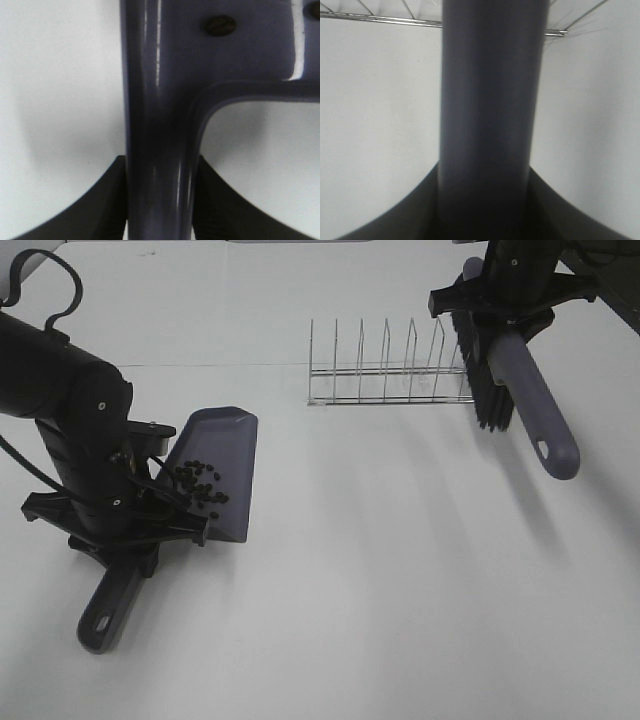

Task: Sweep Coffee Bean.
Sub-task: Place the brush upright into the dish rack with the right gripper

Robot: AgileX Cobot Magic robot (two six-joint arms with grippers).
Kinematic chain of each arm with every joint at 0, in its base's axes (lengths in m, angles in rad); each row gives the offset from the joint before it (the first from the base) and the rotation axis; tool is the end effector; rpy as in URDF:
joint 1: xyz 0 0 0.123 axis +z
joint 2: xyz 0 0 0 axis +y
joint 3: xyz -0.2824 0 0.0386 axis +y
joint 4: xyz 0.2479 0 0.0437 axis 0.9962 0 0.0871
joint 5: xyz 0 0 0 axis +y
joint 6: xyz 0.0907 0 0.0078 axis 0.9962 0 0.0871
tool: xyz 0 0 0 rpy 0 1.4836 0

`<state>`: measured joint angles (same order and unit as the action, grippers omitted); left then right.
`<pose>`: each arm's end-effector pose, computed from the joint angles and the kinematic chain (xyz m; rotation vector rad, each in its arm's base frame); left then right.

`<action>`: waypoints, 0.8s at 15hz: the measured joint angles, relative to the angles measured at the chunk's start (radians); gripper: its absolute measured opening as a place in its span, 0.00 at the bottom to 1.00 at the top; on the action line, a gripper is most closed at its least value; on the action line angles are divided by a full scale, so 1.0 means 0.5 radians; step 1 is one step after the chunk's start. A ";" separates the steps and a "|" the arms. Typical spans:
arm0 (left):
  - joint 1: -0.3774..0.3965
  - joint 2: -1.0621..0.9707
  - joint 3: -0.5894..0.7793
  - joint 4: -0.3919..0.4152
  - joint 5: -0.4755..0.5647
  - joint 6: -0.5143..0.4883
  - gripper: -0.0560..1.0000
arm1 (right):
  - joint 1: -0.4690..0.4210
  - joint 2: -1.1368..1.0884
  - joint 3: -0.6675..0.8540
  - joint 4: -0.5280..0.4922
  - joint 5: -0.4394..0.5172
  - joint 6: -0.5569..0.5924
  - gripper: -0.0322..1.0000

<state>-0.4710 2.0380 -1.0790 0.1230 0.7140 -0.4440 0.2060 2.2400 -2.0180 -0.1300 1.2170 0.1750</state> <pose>0.3051 -0.1471 0.0892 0.1879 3.1117 0.1220 0.4688 0.0867 0.2204 -0.0909 2.8991 -0.1206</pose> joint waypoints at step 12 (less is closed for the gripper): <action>0.000 0.000 0.000 -0.002 0.000 0.000 0.38 | 0.000 -0.028 0.444 0.032 -0.022 0.074 0.32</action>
<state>-0.4710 2.0380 -1.0790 0.1220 0.7140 -0.4440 0.2060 2.2260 -1.7960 -0.1140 1.2060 0.2120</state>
